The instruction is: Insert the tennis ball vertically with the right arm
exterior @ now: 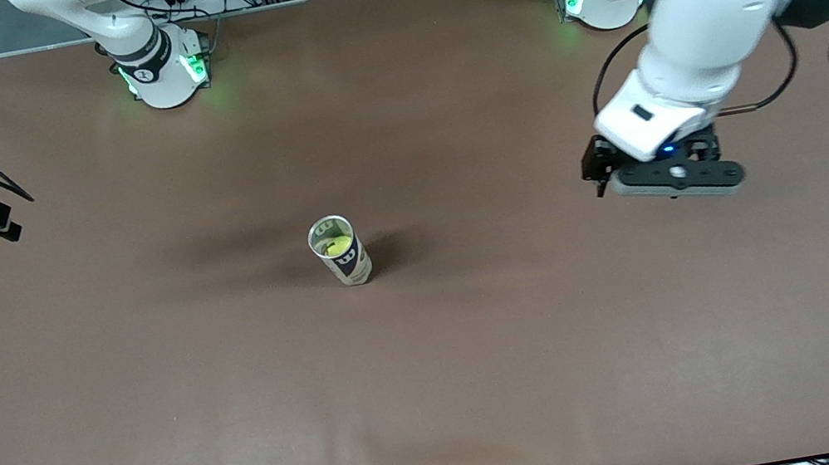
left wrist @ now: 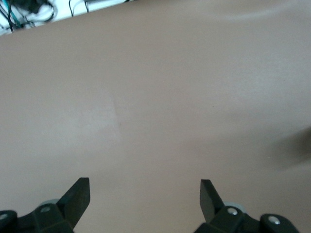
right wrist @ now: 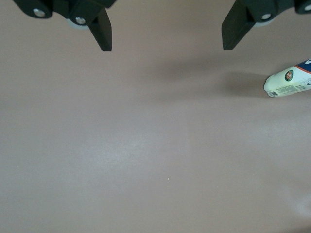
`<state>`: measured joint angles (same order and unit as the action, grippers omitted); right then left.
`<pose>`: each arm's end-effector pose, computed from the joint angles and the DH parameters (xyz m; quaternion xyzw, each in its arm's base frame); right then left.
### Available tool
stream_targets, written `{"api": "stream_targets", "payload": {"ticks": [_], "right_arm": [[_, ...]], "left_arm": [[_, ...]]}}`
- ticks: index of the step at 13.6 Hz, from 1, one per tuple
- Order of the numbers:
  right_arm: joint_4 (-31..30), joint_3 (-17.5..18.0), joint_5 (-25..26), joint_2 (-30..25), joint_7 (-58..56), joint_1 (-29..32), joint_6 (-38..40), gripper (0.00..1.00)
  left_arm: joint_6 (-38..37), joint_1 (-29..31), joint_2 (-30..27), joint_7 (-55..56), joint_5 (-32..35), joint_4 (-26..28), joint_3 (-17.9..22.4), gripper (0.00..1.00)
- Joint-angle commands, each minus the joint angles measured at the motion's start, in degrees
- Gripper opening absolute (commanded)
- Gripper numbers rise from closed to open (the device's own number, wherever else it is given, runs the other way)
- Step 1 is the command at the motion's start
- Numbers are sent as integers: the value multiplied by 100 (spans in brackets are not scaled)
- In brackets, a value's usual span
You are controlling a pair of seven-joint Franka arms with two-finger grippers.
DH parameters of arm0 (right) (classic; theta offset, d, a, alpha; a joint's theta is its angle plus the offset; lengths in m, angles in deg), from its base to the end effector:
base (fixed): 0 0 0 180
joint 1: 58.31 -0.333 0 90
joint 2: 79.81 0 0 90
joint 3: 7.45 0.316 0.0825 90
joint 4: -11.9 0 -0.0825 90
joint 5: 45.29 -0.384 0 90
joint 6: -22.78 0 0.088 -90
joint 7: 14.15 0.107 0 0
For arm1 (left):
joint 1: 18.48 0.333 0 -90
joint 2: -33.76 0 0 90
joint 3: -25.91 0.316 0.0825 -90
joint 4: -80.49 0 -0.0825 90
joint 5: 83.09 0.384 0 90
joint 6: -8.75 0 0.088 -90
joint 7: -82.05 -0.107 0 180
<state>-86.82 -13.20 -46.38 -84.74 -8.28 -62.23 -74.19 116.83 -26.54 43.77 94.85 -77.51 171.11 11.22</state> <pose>0.5373 -0.0175 0.6097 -0.9972 0.0679 -0.0270 0.0147 0.5872 -0.2255 0.5488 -0.9928 0.0950 -0.0724 0.0034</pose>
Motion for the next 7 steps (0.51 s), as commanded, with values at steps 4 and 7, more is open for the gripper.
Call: {"api": "stream_targets", "payload": {"ticks": [4, 7], "right_arm": [[55, -14, -76, -17, -68, 22, 56, 100], [142, -14, -58, 18, -68, 40, 38, 100]], "left_arm": [[-1129, 577, -218, -41, -487, -500, -34, 100], [-1630, 972, -253, -41, -435, -694, -69, 100]]}}
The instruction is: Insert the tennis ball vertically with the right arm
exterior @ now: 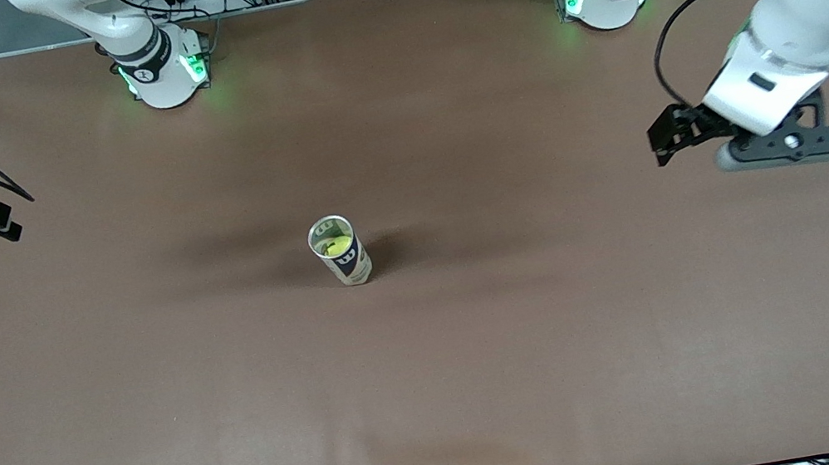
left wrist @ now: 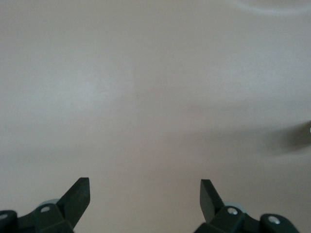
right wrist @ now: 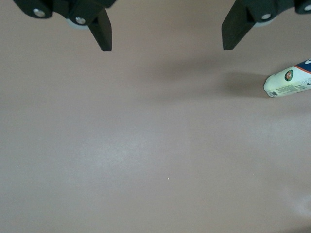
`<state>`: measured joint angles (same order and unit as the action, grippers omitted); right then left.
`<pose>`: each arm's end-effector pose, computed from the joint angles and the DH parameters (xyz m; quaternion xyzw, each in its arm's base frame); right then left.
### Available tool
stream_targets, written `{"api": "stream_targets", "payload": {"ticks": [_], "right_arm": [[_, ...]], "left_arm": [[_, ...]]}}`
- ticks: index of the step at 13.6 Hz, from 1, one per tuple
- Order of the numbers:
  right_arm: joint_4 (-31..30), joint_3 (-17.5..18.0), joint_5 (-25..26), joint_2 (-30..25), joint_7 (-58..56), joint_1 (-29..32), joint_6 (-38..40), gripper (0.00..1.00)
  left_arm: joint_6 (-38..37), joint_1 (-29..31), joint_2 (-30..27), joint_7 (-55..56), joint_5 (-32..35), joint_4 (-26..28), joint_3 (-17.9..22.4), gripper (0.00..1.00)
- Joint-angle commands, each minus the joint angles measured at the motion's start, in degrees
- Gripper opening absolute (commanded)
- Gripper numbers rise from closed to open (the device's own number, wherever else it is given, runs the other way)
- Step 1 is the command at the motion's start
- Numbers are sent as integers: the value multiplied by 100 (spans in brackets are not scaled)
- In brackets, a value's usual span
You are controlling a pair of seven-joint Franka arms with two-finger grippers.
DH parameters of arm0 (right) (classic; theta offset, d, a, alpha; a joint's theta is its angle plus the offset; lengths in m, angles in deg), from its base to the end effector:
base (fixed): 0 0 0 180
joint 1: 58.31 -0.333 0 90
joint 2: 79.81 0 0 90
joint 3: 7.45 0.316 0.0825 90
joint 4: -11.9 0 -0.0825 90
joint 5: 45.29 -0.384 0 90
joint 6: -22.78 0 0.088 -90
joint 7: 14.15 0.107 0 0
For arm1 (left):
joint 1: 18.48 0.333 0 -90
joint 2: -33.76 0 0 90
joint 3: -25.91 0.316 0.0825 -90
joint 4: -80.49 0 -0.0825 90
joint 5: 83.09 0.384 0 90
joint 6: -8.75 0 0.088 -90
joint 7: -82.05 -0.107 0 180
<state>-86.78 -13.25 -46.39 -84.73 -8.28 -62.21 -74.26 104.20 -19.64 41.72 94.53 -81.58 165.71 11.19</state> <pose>0.5375 -0.0182 0.6101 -0.9971 0.0686 -0.0279 0.0149 0.5850 -0.1527 0.5947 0.9993 -0.0290 0.0203 0.0097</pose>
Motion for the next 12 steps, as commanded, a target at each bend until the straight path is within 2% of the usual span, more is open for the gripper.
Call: {"api": "stream_targets", "payload": {"ticks": [1, 4, 9, 12], "right_arm": [[138, -17, -49, 17, -68, 38, 54, 100], [112, -17, 4, 26, -129, 29, 81, 100], [103, -17, 4, 26, -279, 29, 89, 100], [94, -17, 4, 26, -341, 38, 89, 100]], "left_arm": [[-465, 353, -110, -18, -27, -155, -40, 100], [-571, 625, -391, -227, -63, -155, -49, 100], [-1204, 634, -822, -404, -106, -129, -31, 100], [-1275, 573, -998, -404, -159, -58, -5, 100]]}}
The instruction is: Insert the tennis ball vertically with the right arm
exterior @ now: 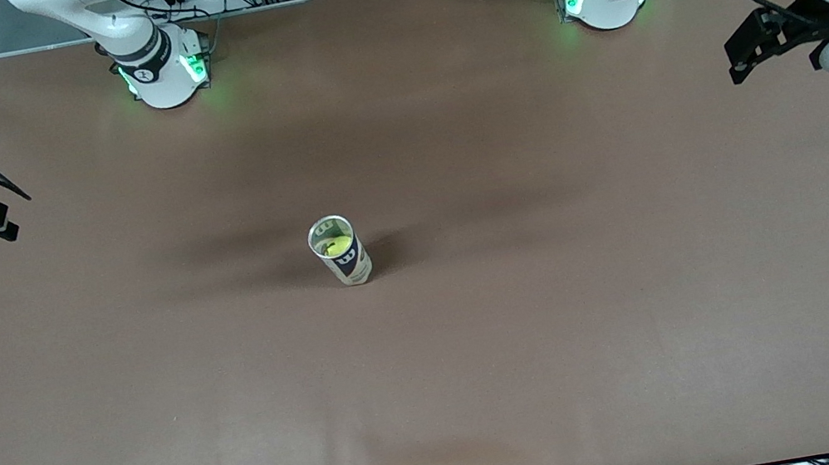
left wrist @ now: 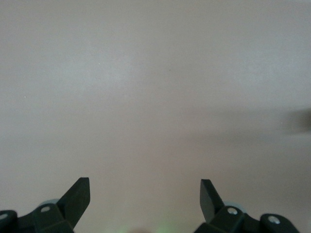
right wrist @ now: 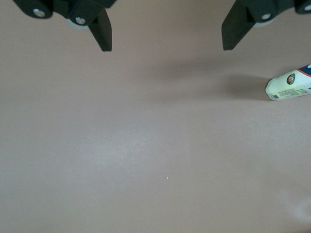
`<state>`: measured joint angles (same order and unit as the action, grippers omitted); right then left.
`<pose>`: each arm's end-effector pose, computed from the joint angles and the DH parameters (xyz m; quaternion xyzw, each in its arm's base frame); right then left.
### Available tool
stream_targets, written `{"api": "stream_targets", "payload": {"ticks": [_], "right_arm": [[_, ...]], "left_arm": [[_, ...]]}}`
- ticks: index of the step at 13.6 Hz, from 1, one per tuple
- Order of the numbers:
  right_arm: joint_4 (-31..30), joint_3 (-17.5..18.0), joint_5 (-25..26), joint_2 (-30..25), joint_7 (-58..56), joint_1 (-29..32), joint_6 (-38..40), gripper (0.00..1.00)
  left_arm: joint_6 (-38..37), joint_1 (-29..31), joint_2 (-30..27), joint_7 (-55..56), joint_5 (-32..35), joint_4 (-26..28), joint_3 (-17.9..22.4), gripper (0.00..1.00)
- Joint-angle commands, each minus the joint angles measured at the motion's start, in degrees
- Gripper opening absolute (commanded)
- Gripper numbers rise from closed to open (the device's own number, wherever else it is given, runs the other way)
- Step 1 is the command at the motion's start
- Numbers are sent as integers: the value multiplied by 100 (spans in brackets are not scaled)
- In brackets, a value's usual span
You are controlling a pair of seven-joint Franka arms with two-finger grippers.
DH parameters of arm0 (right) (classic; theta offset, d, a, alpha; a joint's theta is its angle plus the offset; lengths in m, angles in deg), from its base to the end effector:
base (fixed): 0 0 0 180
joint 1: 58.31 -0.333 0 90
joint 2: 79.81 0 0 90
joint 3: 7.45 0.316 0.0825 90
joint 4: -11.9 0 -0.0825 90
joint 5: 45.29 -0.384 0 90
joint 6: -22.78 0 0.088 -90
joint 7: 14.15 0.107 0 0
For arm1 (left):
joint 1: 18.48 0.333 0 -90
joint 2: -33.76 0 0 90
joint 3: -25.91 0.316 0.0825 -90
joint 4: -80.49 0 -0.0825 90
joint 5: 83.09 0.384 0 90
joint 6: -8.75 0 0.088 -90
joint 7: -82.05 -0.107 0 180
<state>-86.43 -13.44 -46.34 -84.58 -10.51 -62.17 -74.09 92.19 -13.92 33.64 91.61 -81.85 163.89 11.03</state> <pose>0.5381 -0.0205 0.6113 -0.9982 0.0511 -0.0285 0.0138 0.5335 -0.0948 0.6693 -0.9999 0.0054 -0.0032 0.0106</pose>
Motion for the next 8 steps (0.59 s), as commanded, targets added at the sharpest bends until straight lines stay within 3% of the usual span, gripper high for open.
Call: {"api": "stream_targets", "payload": {"ticks": [1, 3, 8], "right_arm": [[60, 2, -1, 11, -117, 34, 72, 100], [69, 2, -1, 20, -117, 34, 72, 100], [69, 2, -1, 28, -117, 25, 63, 100]], "left_arm": [[-99, -156, -207, -104, -141, 167, 203, 100], [-257, -813, -207, -122, -280, 185, 1080, 100], [-320, -983, -347, -104, -449, 360, 1181, 100]]}}
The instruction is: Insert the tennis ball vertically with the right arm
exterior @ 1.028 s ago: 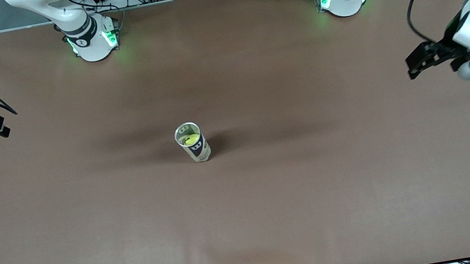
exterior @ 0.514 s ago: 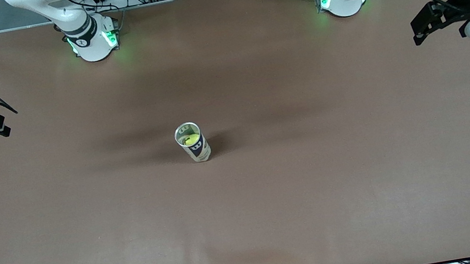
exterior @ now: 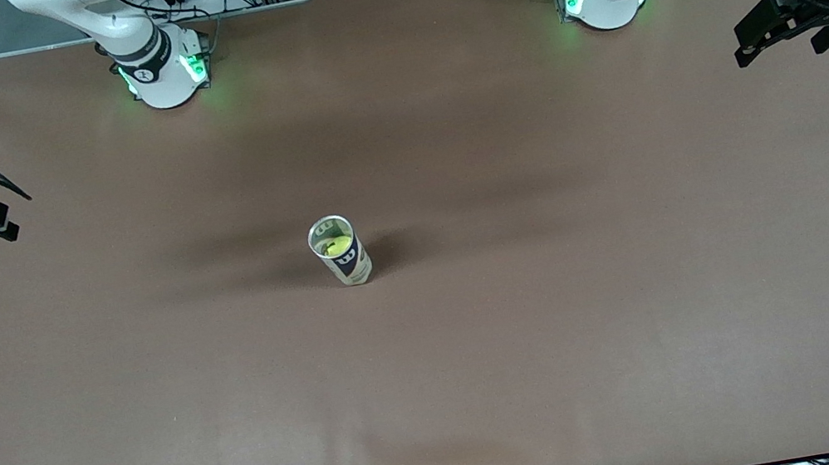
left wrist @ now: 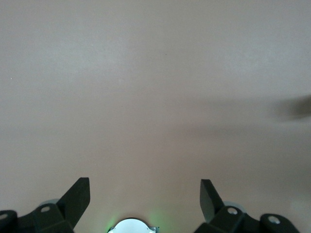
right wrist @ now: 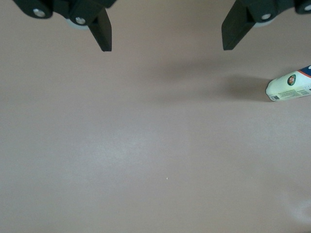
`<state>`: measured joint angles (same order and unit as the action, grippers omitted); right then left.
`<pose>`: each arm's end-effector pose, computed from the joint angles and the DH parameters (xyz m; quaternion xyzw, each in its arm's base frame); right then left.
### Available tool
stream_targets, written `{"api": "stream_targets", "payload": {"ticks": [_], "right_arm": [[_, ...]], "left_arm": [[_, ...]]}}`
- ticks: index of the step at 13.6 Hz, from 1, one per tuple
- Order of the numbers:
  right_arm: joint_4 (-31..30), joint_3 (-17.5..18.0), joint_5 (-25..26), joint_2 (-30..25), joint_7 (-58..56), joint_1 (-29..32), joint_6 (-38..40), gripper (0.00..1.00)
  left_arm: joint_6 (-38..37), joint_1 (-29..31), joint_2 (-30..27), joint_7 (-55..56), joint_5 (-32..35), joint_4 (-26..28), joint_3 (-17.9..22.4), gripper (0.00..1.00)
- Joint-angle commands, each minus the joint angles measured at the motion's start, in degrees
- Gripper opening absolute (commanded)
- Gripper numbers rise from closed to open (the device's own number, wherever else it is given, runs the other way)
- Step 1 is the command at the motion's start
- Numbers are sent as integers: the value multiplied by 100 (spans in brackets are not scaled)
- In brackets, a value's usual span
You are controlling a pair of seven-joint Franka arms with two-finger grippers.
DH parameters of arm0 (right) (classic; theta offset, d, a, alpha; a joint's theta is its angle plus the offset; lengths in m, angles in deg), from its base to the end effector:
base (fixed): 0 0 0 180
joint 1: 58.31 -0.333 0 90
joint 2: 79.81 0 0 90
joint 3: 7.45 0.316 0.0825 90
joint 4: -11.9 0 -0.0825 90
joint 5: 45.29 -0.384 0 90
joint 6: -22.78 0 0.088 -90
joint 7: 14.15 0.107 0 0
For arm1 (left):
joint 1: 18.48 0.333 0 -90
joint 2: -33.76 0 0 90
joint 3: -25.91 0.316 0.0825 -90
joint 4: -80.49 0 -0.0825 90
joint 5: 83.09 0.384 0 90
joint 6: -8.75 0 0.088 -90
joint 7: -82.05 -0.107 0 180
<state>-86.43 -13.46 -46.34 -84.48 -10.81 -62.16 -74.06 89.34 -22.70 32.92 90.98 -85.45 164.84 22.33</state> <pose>0.5385 -0.0207 0.6103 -0.9983 0.0487 -0.0274 0.0137 0.5269 -0.0775 0.6643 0.9995 0.0070 -0.0281 0.0160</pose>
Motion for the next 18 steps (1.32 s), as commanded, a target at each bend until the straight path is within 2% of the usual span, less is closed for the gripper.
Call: {"api": "stream_targets", "payload": {"ticks": [1, 5, 6, 18], "right_arm": [[69, 4, -1, 27, -88, 25, 60, 100], [69, 4, 8, 27, -88, 25, 51, 100], [69, 4, 8, 27, -88, 25, 51, 100], [69, 4, 8, 45, -88, -2, 51, 100]], "left_arm": [[-34, -105, -328, -41, -81, 336, 42, 100], [-26, -70, -521, -50, -46, 495, 121, 100], [-26, -96, -513, -50, -28, 469, 208, 100], [10, -105, -372, -76, 279, 442, 174, 100]]}}
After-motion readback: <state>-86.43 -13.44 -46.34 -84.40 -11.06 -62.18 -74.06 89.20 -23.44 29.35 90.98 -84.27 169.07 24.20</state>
